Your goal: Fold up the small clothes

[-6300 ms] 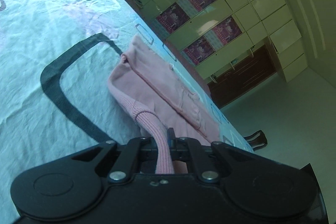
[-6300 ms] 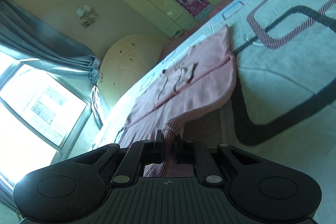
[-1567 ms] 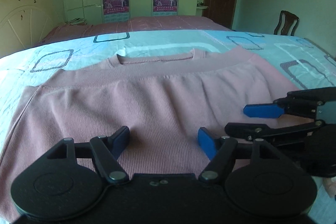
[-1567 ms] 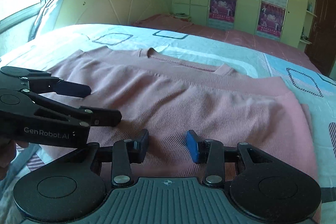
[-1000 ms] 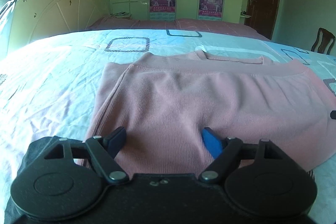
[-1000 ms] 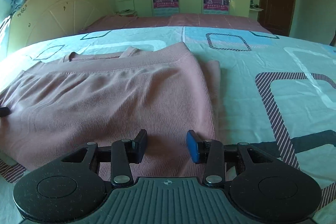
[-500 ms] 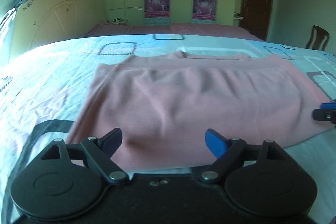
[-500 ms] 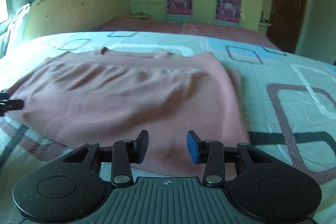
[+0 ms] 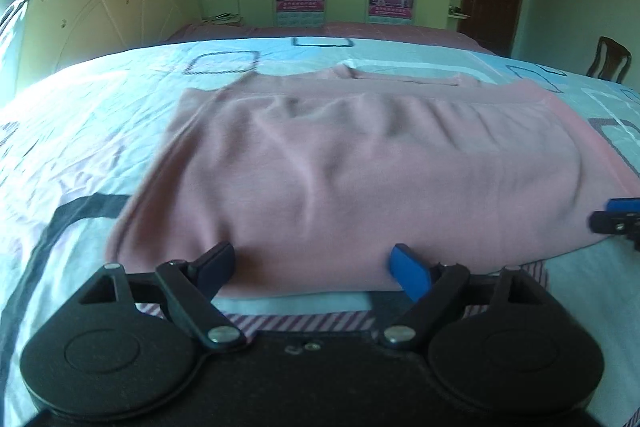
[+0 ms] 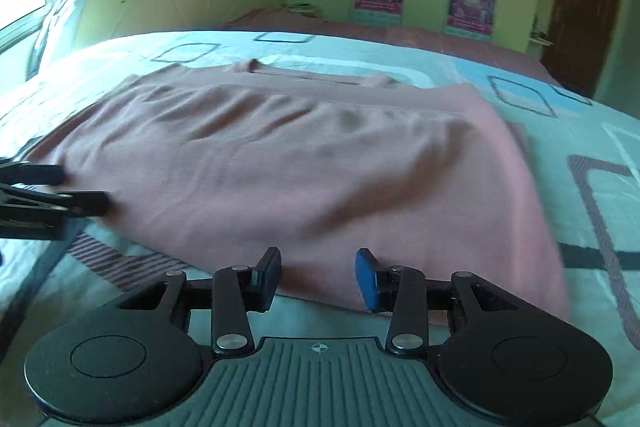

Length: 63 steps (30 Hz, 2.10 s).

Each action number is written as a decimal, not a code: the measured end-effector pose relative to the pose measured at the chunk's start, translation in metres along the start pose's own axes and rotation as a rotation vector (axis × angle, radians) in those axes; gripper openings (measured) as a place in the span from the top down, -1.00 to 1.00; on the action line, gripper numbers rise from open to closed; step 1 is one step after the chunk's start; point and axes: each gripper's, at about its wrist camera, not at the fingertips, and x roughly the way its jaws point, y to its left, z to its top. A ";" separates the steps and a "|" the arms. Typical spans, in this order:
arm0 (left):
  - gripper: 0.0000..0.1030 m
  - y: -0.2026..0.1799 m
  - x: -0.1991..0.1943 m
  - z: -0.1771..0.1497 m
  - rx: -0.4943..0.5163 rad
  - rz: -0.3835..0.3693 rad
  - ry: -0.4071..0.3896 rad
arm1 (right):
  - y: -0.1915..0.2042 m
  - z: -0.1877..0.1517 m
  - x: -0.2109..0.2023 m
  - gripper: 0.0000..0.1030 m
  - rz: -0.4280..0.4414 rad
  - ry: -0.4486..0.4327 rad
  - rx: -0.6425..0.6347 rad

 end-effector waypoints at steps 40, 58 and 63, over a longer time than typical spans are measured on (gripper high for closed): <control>0.06 0.086 -0.026 -0.031 -0.661 -0.158 -0.009 | -0.054 -0.002 -0.054 0.96 0.028 -0.097 0.129; 0.81 0.111 0.045 0.000 -0.853 -0.207 -0.097 | 0.057 0.068 0.039 0.96 0.299 -0.057 0.083; 0.83 0.105 0.010 0.012 -0.840 -0.265 -0.209 | 0.060 0.061 0.055 0.96 0.256 -0.025 0.068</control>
